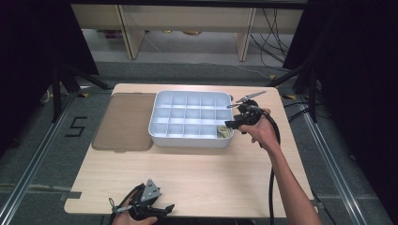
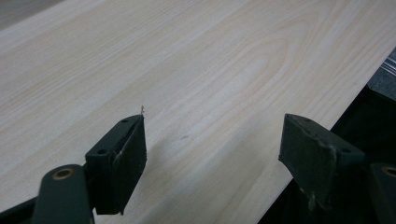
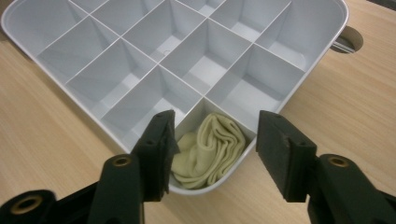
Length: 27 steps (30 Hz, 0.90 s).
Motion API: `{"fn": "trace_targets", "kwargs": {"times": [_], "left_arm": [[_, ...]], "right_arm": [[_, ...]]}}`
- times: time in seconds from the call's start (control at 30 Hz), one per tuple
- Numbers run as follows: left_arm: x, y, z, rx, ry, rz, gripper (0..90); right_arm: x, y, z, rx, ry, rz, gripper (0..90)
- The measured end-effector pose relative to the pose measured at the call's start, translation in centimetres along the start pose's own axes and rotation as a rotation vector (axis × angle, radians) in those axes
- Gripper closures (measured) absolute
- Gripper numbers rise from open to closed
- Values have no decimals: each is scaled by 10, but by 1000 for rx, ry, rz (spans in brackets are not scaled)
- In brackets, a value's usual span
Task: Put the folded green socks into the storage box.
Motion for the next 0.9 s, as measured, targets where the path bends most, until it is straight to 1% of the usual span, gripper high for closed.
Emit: {"fn": "trace_targets", "kwargs": {"times": [0.03, 0.07, 0.1, 0.2, 0.23, 0.27, 0.3, 0.33, 0.37, 0.4, 0.43, 0.47, 0.5, 0.53, 0.57, 0.6, 0.67, 0.7, 0.73, 0.77, 0.8, 0.83, 0.87, 0.9], "left_arm": [[-1, 0, 0, -3, 0, 0, 222], [0, 1, 0, 10, -15, 9, 222], [0, 1, 0, 12, -31, 9, 222], [0, 1, 0, 12, -30, 8, 222], [0, 1, 0, 12, -30, 9, 222], [0, 1, 0, 11, -30, 9, 222], [-1, 1, 0, 8, -22, 14, 222], [-1, 1, 0, 8, -22, 14, 222], [-1, 1, 0, 10, -29, 11, 222], [-3, -1, 0, -15, 8, 12, 222], [-3, -1, 0, -15, 8, 12, 222], [-3, 0, 0, -1, -1, 12, 222], [-2, 1, 0, 12, -35, 14, 222], [-2, 1, 0, 12, -35, 14, 222], [-3, 1, 0, 13, -35, 19, 222], [-3, 1, 0, 13, -33, 19, 221], [-3, 0, 0, 12, -35, 22, 221], [-3, 0, -1, 11, -32, 12, 221], [-3, -1, -1, -2, -17, 12, 221], [-5, -1, -1, -12, -2, 17, 222], [-3, -1, -1, -1, -17, 12, 222], [-4, -1, -1, 0, -16, 14, 222], [-4, -1, -1, -1, -16, 14, 222], [-4, -1, -1, -2, -16, 15, 222]], "right_arm": [[-2, -3, -3, 24, -3, 19, 453], [-3, -4, -5, 28, 1, 15, 446], [-2, -5, -6, 28, -19, 9, 438], [-2, -8, -10, 36, -26, 18, 435], [-2, -10, -12, 37, -21, 24, 431], [-2, -9, -15, 55, -18, 14, 425], [-5, -12, -20, 53, 2, 23, 413], [-5, -12, -20, 53, 2, 23, 413], [-3, -13, -24, 75, -46, 21, 399], [-5, -16, -26, 66, -24, 26, 398], [-5, -16, -26, 66, -24, 26, 398], [-5, -15, -28, 92, -29, 31, 395], [-8, -19, -33, 86, -15, 38, 382], [-8, -19, -33, 86, -15, 38, 382], [-10, -19, -35, 96, -15, 49, 377], [-12, -23, -38, 72, 1, 51, 371], [-15, -26, -44, 98, 7, 60, 359], [-16, -26, -47, 119, 17, 63, 354], [-16, -26, -47, 119, 17, 63, 354], [-19, -29, -52, 103, 29, 71, 343], [-19, -29, -52, 103, 29, 71, 343], [-19, -28, -54, 124, 25, 70, 339], [-20, -30, -57, 115, 19, 69, 335], [-21, -29, -59, 122, 34, 68, 332]]}}
Point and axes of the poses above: each handheld gripper's, and its own axes: y roughly forward along the jaws, z roughly out of its top, x roughly to its right, the point moved 3 cm from there along y, roughly forward along the jaws, and after that the axes turned 2 degrees about -y, right-handed, at the moved point
